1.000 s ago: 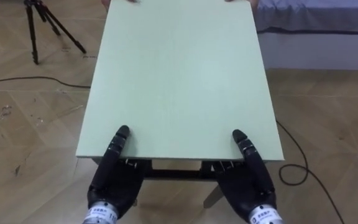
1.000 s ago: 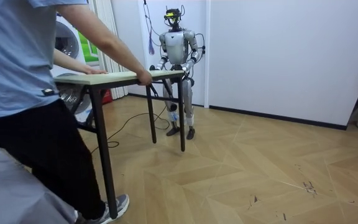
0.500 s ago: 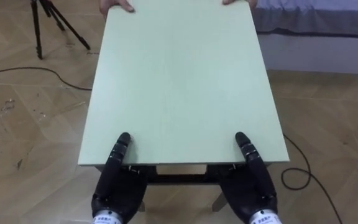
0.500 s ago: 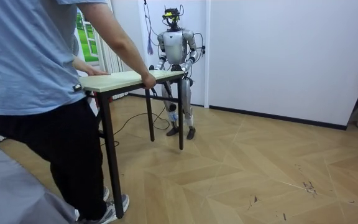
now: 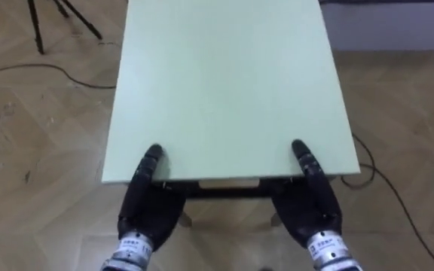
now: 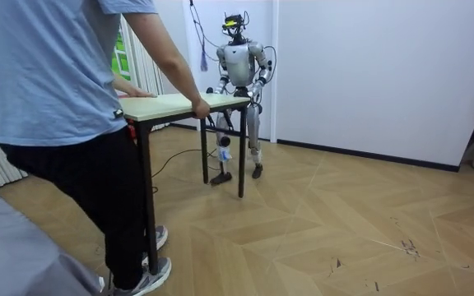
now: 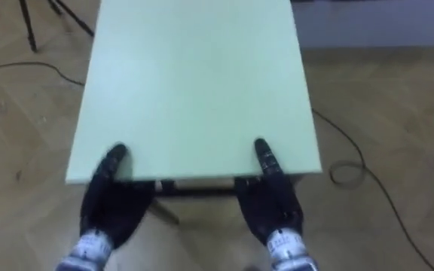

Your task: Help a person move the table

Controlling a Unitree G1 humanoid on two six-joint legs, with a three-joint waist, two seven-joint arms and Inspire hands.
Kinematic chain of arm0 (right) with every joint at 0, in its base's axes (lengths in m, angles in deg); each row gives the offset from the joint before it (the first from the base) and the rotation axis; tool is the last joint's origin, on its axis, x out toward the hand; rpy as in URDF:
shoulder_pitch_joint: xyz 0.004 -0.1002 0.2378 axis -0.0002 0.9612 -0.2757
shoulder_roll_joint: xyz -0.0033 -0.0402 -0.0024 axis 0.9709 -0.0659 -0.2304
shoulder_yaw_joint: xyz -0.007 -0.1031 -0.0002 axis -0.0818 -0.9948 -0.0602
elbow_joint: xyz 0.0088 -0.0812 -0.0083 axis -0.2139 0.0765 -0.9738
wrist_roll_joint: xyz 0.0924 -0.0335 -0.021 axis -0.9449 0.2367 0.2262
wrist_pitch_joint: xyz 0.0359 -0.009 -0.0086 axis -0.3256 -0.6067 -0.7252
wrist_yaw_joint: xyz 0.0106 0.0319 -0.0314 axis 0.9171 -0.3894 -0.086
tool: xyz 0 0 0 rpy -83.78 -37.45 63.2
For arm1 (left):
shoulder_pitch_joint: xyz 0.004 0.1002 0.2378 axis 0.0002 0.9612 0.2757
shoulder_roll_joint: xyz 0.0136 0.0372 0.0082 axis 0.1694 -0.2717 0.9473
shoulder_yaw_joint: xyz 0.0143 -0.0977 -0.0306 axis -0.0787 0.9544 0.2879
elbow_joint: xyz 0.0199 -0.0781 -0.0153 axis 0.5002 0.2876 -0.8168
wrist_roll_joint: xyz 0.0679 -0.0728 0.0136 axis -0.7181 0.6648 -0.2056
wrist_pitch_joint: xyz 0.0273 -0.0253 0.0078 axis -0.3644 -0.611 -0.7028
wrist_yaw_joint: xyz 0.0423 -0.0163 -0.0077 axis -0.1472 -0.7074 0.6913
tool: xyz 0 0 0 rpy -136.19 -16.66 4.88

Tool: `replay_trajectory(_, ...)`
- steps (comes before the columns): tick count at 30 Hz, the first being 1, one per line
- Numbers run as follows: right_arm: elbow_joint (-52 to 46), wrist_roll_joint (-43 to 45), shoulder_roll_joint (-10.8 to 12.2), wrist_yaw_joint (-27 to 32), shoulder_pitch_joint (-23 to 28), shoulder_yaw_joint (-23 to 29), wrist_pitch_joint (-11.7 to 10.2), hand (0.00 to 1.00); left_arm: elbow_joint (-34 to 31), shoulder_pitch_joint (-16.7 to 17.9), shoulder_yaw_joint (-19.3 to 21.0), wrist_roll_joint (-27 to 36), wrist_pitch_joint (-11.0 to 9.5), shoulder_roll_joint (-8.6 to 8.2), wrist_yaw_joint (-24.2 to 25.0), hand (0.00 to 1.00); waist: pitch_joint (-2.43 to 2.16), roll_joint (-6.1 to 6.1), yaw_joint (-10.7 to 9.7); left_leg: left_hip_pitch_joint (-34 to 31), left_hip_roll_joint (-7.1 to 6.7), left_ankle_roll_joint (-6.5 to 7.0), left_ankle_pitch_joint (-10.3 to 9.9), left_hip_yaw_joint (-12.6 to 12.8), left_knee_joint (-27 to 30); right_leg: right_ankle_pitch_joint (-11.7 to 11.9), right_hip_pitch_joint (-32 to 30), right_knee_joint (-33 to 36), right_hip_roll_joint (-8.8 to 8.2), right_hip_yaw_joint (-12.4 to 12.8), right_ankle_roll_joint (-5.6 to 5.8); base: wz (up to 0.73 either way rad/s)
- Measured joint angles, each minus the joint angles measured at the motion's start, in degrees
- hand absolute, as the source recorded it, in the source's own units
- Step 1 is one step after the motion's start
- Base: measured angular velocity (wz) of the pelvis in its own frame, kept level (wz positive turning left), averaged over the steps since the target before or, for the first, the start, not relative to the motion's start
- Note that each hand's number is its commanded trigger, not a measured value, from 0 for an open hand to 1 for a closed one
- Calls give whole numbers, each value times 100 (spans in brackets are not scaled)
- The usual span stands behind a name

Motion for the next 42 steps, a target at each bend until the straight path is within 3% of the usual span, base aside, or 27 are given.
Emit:
replay_trajectory(1, 25, -6, 7, -113, 216, 49, 5, 100, 84, 41, -28, -85, 88, -32, 1, 100, -16, -33, -21, 27, -192, 51, -31, 110, 17, 431, 98, 27, -166, 234, -215, 36)
replay_trajectory(2, 102, -11, -8, -205, 247, 97, 67, 100, 113, 95, -28, -183, 139, -98, 2, 100, -12, 2, -14, 25, -254, 63, -30, 363, 17, 424, 81, 10, -235, 426, -198, 22)
replay_trajectory(3, 138, -11, -19, -220, 239, 133, 112, 100, 114, 114, -28, -192, 160, -99, 2, 100, -6, 17, 7, 4, -287, 86, -26, 393, 17, 458, 64, 3, -291, 449, -181, 0)
replay_trajectory(4, 217, -18, -18, -252, 235, 203, 190, 100, 156, 116, -28, -267, 185, -100, 2, 100, -8, 17, -25, -8, -358, 156, 9, 424, 3, 542, 52, -2, -357, 538, -117, 18)
replay_trajectory(6, 260, -48, 2, -251, 233, 247, 319, 100, 190, 106, -29, -278, 185, -106, 3, 100, -20, 28, -152, -110, -355, 302, 87, 489, 6, 901, 57, -171, -357, 872, 229, 43)
replay_trajectory(7, 260, -82, 50, -251, 263, 304, 376, 100, 202, 56, -34, -335, 184, -98, 6, 100, -16, 35, -317, -236, -295, 423, 154, 646, 3, 920, 37, -30, -410, 1011, 425, 93)
replay_trajectory(8, 260, -200, 78, -258, 414, 368, 370, 100, 338, -82, -131, -454, 189, -95, -4, 100, -15, 35, -360, -233, -214, 496, 204, 864, 7, 154, -20, 1037, -628, 1054, 536, 99)
replay_trajectory(10, 259, -278, 75, -263, 590, 440, 406, 100, 335, 9, -167, -571, 196, -90, -4, 100, -59, -50, -433, -175, -240, 541, 262, 996, -33, -858, 41, 2758, -1004, 1087, 549, 53)
replay_trajectory(11, 259, -315, 29, -262, 616, 433, 427, 100, 317, 74, -177, -589, 196, -91, 2, 100, -65, -84, -416, -194, -300, 570, 278, 1001, -20, -1196, 238, 3461, -1137, 1184, 622, 12)
replay_trajectory(13, 246, -415, -94, -260, 617, 343, 391, 100, 312, 129, -174, -610, 196, -121, 25, 100, -77, -131, -328, -273, -364, 611, 311, 1058, 30, -1451, 671, 3890, -1254, 1287, 698, -13)
replay_trajectory(14, 240, -473, -169, -260, 609, 253, 325, 100, 311, 159, -148, -643, 183, -175, 34, 100, -63, -161, -253, -356, -355, 611, 312, 1084, 140, -1605, 926, 3780, -1270, 1288, 812, -17)
replay_trajectory(15, 241, -479, -173, -249, 592, 227, 308, 100, 310, 164, -142, -651, 161, -191, 37, 100, -50, -187, -253, -414, -341, 606, 315, 1074, 210, -1682, 970, 3672, -1222, 1288, 862, 0)
replay_trajectory(17, 240, -539, -197, -211, 584, 135, 246, 100, 258, 183, -184, -667, 122, -184, 34, 100, -54, -255, -289, -614, -229, 618, 404, 1145, 293, -1899, 1069, 3311, -871, 1624, 965, 20)
replay_trajectory(18, 226, -554, -194, -212, 585, 113, 233, 100, 206, 196, -183, -675, 116, -153, 31, 100, -43, -308, -304, -648, -210, 636, 437, 1256, 275, -1997, 1107, 3303, -865, 1716, 942, 32)
replay_trajectory(20, 204, -773, -196, -212, 554, -2, 201, 100, 50, 181, -181, -794, 55, -49, 30, 100, -59, -680, -265, -875, -232, 673, 540, 1607, 355, -2329, 1552, 3303, -920, 1871, 958, 14)
replay_trajectory(22, 205, -804, -208, -196, 367, -122, 177, 100, -87, 209, -135, -861, -92, -57, 29, 100, -61, -779, -136, -1205, -89, 637, 606, 1669, 567, -2813, 2011, 2294, -778, 1828, 1038, -44)
replay_trajectory(23, 207, -835, -238, -155, 236, -250, 100, 100, -134, 194, -74, -835, -137, -49, 29, 100, -58, -804, -67, -1401, 60, 578, 682, 1674, 675, -2956, 2133, 1658, -584, 1790, 995, -50)
replay_trajectory(25, 221, -904, -216, -127, 107, -421, 32, 100, -241, 188, 24, -822, -148, -10, 29, 100, -51, -841, 4, -1608, 265, 500, 871, 1654, 664, -2954, 2207, 1007, -303, 1792, 954, -30)
replay_trajectory(26, 257, -942, -181, -131, 58, -439, 3, 100, -254, 151, 70, -831, -152, 13, 39, 100, -33, -873, 55, -1715, 397, 444, 1031, 1639, 626, -2882, 2192, 764, -116, 1783, 749, -14)
replay_trajectory(29, 401, -950, -115, -155, 16, -423, 74, 100, -239, 188, 96, -872, -156, 56, 39, 100, -26, -875, 84, -1753, 609, 315, 1410, 1556, 393, -2636, 2164, 504, 234, 1683, 398, -2)
replay_trajectory(33, 444, -943, -97, -172, 26, -414, 87, 100, -239, 241, 78, -930, -164, 72, 28, 100, -18, -837, 97, -1790, 767, 177, 1922, 1393, 76, -2426, 2074, 330, 556, 1531, 83, 6)
replay_trajectory(35, 443, -944, -170, -175, 42, -463, -53, 100, -215, 242, 10, -952, -160, 53, -6, 100, -6, -739, 180, -1767, 783, -24, 2351, 1189, -305, -2292, 1967, 294, 654, 1349, -111, 4)
replay_trajectory(36, 439, -944, -198, -179, 50, -489, -105, 100, -200, 246, -13, -936, -160, 46, -6, 100, -12, -707, 228, -1769, 788, -105, 2409, 1112, -344, -2263, 1918, 296, 650, 1253, -153, -28)
replay_trajectory(37, 425, -937, -273, -180, 48, -521, -176, 100, -196, 298, -16, -932, -160, 30, -4, 100, -13, -613, 287, -1793, 896, -256, 2208, 1005, 19, -2214, 1895, 277, 637, 981, -224, -55)
replay_trajectory(38, 425, -916, -296, -172, 47, -522, -190, 100, -191, 375, -8, -923, -151, -27, 1, 100, -20, -493, 411, -1797, 1012, -303, 1791, 937, 732, -2149, 1917, 216, 640, 806, -269, -62)
replay_trajectory(41, 425, -808, -357, -130, -23, -520, -270, 100, -187, 429, -19, -926, -132, -166, 2, 100, -24, -225, 351, -1618, 1047, -378, 1099, 628, 2038, -2011, 1890, 143, 642, 394, -357, -11)
replay_trajectory(42, 426, -795, -335, -121, -26, -519, -288, 100, -187, 422, -14, -935, -131, -185, 1, 100, -22, -196, 309, -1484, 1051, -378, 992, 603, 2111, -2003, 1875, 154, 641, 332, -371, 42)
